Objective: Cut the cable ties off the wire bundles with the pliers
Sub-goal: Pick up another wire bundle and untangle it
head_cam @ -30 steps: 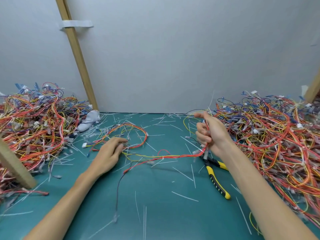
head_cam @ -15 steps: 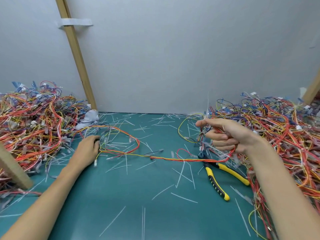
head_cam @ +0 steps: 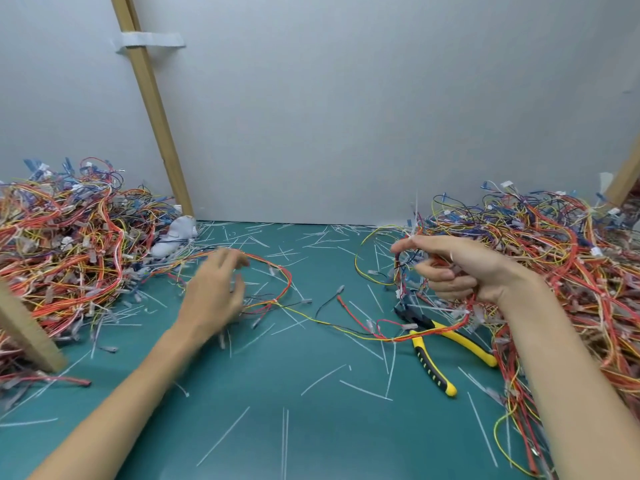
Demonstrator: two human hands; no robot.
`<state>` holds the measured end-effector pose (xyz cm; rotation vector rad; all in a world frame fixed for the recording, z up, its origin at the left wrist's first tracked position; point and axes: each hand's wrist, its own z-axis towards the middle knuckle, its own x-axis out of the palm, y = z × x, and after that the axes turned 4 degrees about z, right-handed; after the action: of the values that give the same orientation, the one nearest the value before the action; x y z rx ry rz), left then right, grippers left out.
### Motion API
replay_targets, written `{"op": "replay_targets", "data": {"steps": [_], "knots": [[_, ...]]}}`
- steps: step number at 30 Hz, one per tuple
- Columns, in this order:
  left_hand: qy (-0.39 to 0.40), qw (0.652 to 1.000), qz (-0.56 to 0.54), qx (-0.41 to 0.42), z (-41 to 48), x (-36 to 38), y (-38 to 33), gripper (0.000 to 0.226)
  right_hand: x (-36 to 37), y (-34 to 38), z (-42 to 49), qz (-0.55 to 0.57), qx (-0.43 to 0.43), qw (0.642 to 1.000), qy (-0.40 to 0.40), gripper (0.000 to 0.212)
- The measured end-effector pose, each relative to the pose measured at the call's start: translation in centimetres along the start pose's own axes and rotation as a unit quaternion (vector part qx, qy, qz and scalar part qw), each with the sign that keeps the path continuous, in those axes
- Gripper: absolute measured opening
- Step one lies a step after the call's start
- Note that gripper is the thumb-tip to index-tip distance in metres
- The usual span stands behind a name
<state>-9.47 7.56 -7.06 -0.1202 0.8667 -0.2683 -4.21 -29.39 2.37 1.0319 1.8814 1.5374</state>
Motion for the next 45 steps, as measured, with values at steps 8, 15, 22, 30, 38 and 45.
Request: {"op": "replay_targets", "data": {"steps": [8, 15, 22, 30, 38, 45], "knots": [[0.186, 0.965, 0.135, 0.130, -0.5, 2.2, -3.1, 0.018, 3.0, -1.3, 2.3, -0.070, -0.044, 0.997, -0.001, 0.034], [0.078, 0.978, -0.186, -0.054, 0.2, 2.0, -5.0, 0.016, 9.1, -5.4, 5.9, -0.234, -0.103, 0.966, -0.035, 0.055], [0.269, 0.817, -0.492, -0.135, -0.2, 1.0, -5.6, 0.023, 12.0, -7.4, 7.0, -0.230, -0.180, 0.945, -0.146, 0.025], [0.127, 0.757, -0.533, -0.356, -0.5, 2.8, -4.1, 0.026, 13.4, -7.0, 5.1, -0.219, -0.057, 0.970, 0.087, 0.032], [0.364, 0.821, -0.379, -0.221, -0.3, 0.6, -4.1, 0.036, 12.6, -5.3, 4.4, -0.275, -0.061, 0.959, 0.037, 0.019], [0.210, 0.793, -0.471, -0.324, -0.4, 1.4, -5.0, 0.003, 12.3, -5.7, 4.6, -0.398, -0.065, 0.912, 0.070, 0.018]]}}
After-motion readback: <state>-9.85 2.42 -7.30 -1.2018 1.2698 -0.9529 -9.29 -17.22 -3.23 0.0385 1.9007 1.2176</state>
